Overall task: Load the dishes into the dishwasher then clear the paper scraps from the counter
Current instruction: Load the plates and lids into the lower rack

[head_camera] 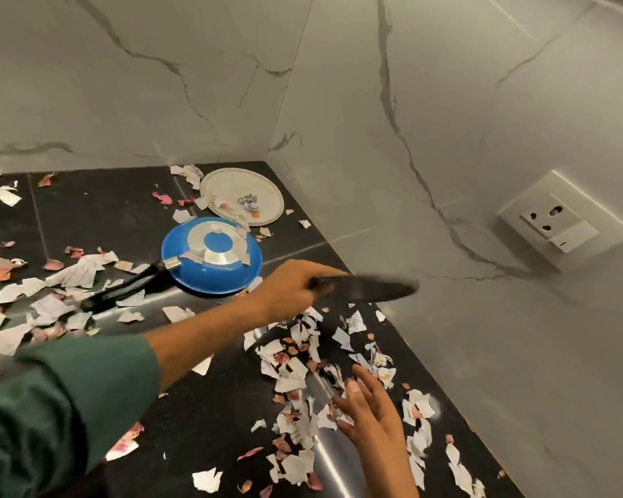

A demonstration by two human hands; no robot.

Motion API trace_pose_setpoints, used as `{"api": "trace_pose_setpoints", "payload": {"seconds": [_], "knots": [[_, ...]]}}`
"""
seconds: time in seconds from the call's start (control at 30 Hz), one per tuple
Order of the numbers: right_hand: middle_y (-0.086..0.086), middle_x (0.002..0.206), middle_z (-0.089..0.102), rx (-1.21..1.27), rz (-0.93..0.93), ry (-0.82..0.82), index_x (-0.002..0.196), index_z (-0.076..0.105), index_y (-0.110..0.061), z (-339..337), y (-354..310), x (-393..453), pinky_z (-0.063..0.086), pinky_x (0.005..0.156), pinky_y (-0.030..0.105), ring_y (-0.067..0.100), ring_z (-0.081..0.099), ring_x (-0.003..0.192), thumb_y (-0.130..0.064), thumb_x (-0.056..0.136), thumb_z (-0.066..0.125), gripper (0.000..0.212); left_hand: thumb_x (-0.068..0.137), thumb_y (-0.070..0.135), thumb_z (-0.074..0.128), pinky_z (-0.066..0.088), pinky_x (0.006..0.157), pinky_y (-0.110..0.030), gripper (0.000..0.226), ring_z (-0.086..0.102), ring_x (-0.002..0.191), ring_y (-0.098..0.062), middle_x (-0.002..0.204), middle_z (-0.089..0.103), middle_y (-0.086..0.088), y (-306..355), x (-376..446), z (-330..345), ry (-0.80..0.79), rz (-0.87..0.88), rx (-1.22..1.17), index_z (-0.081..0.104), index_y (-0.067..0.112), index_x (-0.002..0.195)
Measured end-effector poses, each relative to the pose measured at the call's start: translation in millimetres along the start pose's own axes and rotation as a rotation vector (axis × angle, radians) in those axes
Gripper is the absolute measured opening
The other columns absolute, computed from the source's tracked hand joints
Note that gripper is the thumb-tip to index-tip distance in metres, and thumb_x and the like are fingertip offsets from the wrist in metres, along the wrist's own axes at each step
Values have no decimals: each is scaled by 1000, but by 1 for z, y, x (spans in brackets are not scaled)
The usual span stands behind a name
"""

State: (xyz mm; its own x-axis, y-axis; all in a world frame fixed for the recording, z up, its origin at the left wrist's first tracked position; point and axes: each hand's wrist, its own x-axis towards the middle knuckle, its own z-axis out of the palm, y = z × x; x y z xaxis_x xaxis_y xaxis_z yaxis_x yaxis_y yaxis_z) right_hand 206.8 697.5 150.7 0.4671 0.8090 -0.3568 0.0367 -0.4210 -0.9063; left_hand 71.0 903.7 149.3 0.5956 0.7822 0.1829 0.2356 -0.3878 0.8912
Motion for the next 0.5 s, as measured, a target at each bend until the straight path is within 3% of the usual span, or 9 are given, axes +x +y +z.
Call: {"api": "trace_pose_setpoints", "payload": {"seconds": [0.07, 0.17, 0.27, 0.37, 0.43, 0.5], "knots": [[-2, 129, 59, 57, 14, 56, 134, 55, -36, -4, 3, -5, 57, 89, 43, 24, 67, 109, -34, 90, 65, 45, 101, 19, 62, 54, 99, -43, 18, 68, 109, -16, 110, 75, 4, 10, -27, 3, 152, -164, -352, 72, 27, 114], [4, 130, 59, 193, 57, 140, 146, 42, -31, -10, 1, -14, 53, 79, 38, 23, 66, 103, -24, 97, 64, 54, 99, 20, 64, 53, 99, -39, 16, 68, 114, -19, 111, 75, 4, 26, -79, 10, 255, -440, -798, 65, 30, 112], [14, 137, 57, 291, 86, 222, 148, 42, -24, -20, -2, -25, 51, 87, 42, 31, 62, 110, -25, 96, 66, 57, 96, 21, 66, 49, 106, -40, 25, 70, 110, -17, 112, 77, 4, 39, -133, 17, 268, -550, -849, 66, 23, 121], [12, 149, 50, 195, 20, 179, 146, 49, -14, -31, -15, -51, 34, 111, 40, 29, 48, 130, -30, 96, 65, 56, 96, 19, 65, 56, 83, -30, 24, 75, 97, -19, 106, 79, -3, 62, -181, 22, 198, -629, -886, 68, 13, 119], [2, 151, 46, 150, -32, 131, 145, 51, -10, -33, -19, -66, 25, 110, 25, 14, 38, 137, -51, 84, 66, 75, 94, 18, 66, 57, 71, -25, 24, 76, 92, -21, 102, 79, -7, 74, -205, 27, 165, -665, -903, 68, 9, 116], [-8, 144, 44, 85, -52, 115, 144, 51, -13, -37, -10, -79, 22, 109, 21, 8, 34, 137, -83, 51, 66, 117, 92, 22, 68, 55, 71, -27, 30, 77, 90, -18, 100, 80, -6, 86, -220, 32, 171, -684, -902, 69, 7, 118]]}}
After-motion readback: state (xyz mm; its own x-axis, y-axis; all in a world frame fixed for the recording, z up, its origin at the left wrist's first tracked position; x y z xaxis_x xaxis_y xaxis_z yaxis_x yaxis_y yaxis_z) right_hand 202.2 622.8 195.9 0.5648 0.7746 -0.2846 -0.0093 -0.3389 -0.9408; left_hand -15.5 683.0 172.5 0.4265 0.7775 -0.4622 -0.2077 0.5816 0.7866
